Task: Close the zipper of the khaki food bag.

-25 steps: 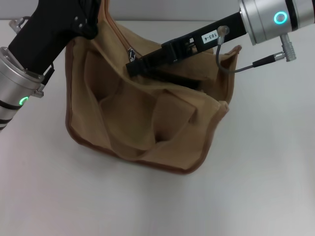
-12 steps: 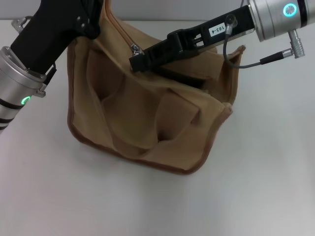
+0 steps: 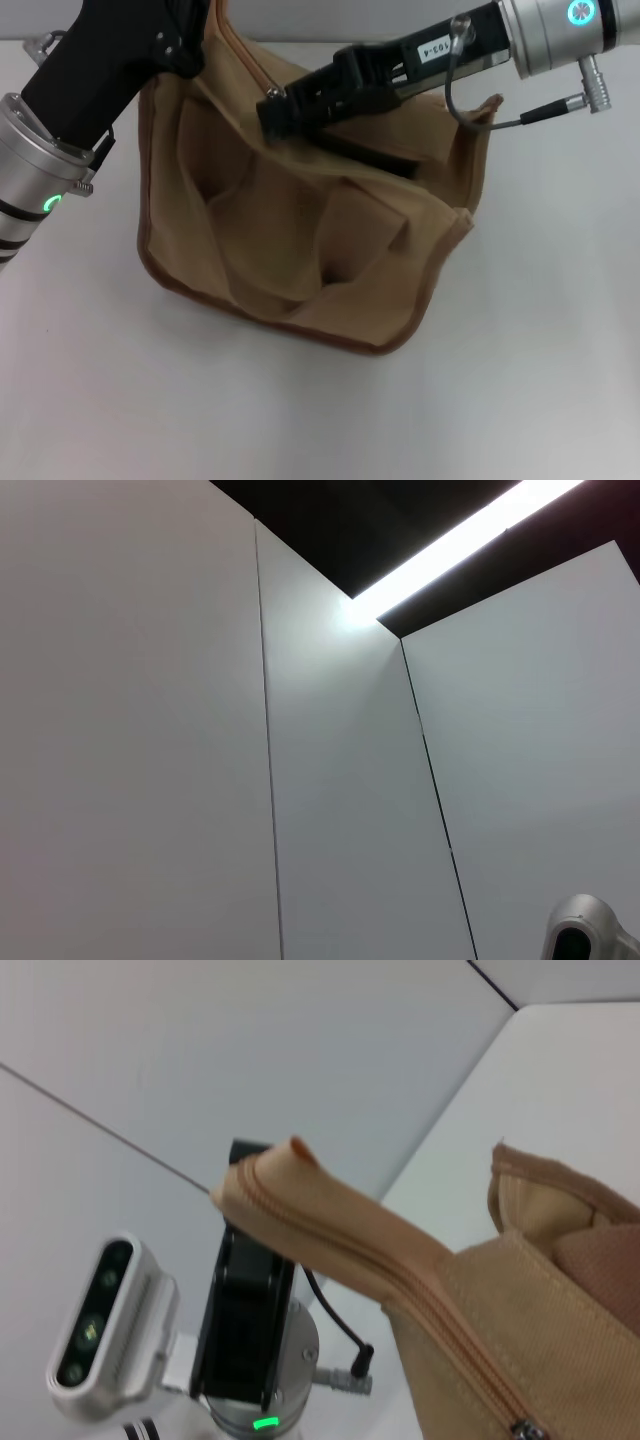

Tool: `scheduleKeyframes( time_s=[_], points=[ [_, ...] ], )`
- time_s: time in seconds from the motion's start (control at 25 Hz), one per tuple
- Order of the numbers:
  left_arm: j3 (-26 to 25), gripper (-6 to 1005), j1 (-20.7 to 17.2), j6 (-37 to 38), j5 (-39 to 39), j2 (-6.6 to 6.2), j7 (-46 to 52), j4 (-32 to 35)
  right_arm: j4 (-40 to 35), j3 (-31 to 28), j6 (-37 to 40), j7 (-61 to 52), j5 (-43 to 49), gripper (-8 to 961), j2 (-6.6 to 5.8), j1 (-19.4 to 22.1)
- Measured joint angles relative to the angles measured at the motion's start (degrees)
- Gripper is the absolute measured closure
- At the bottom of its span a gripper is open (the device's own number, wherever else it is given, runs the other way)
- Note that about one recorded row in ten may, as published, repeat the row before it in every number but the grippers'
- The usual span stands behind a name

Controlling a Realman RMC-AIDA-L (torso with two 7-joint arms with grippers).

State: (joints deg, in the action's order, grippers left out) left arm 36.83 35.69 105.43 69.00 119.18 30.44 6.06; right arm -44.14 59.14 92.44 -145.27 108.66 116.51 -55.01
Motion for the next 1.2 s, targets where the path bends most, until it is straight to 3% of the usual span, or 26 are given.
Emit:
scheduleKeyframes(
  time_s=[0.8,1.0,1.2],
  points=[
    [0.0,952,0.56,0.0,-0.01,0.0,-0.12,-0.18,2.44,-1.3,-2.07,-2.25,0.29,674,0.9,-0.85],
    [0.0,951,0.64,0.01,-0.02,0.0,-0.12,-0.27,2.19,-1.13,-2.33,-1.64,0.54,830,0.91,-0.77],
    [0.0,950,0.64,0.02,-0.06,0.0,-0.12,-0.27,1.95,-1.04,-2.34,-0.53,0.87,904,0.83,-0.81]
  ],
)
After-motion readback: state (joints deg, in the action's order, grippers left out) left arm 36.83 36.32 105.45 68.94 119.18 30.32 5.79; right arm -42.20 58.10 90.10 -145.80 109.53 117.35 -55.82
